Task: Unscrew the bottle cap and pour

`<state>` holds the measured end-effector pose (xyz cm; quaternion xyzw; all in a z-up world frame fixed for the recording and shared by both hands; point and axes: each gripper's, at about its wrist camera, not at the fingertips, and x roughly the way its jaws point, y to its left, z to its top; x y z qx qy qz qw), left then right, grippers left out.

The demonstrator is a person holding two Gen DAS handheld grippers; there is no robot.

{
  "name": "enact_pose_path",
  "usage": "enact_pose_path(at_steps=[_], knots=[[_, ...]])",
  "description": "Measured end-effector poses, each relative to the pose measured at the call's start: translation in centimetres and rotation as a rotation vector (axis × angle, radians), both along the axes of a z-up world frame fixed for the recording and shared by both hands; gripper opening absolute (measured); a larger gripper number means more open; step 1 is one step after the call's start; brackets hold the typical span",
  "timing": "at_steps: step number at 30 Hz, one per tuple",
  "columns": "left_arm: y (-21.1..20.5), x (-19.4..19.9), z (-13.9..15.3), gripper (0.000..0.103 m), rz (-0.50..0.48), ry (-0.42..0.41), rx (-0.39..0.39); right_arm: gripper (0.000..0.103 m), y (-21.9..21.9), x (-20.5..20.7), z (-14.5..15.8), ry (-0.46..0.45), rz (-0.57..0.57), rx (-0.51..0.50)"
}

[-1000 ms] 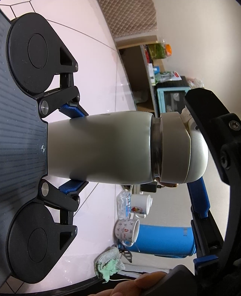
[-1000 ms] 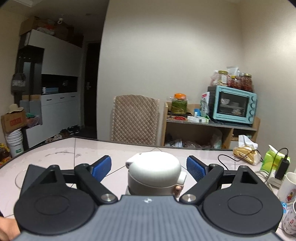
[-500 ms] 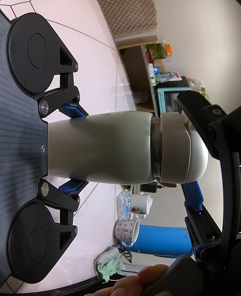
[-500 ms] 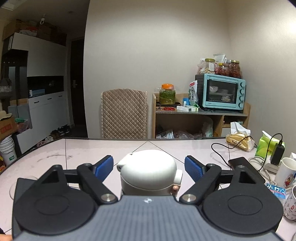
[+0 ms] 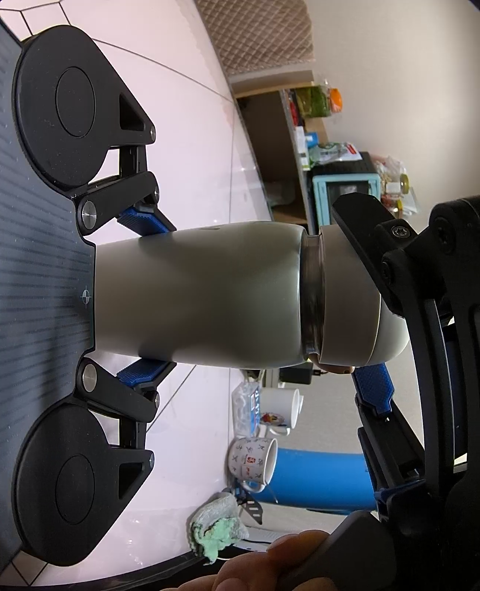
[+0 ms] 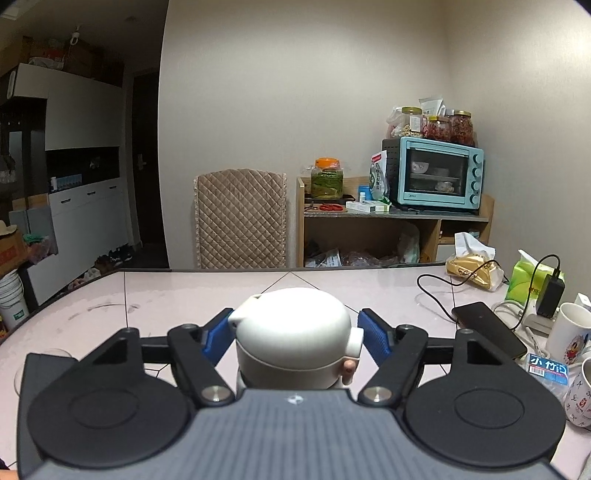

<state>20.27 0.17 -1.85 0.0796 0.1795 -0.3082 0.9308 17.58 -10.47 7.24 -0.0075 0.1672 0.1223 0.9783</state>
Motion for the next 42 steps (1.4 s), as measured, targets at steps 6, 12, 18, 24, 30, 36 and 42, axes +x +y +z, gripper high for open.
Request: enact_pose_path(at_steps=[6,12,18,24,30,36,42], knots=[[0.5,0.1,-0.1,0.072,-0.007,0.003,-0.011,0.074,-0.5,0.1,-0.2,-0.009,0.06,-0.002],[0.9,0.3,-0.2,0.072,-0.026,0.001,-0.018,0.072,-2.9,1.2,-0.5,-0.039,0.266,-0.024],[0.9,0.2,-0.2,0.072,-0.038,-0.011,-0.007,0.071,-5.2,2.3,-1.0,-0.083,0.487,-0.043],[1.3,0.3,-0.2,0.072,-0.069,-0.012,-0.015,0.072,-6.6,3.8,-1.0,-0.104,0.689,-0.055],[1.5,0.5,-0.5,0.072,-0.095,-0.022,-0.023,0.072,-7.6,5.5,-0.3,-0.099,0.857,-0.049],[1.4,0.3,-0.6,0.072,-0.094,-0.024,-0.021,0.074,-7.6,5.1,0.3,-0.115,0.892,-0.064],[1.4,0.2,-0.6,0.072,-0.09,-0.023,-0.022,0.088,-7.1,2.3,1.2,-0.157,0.786,-0.04]])
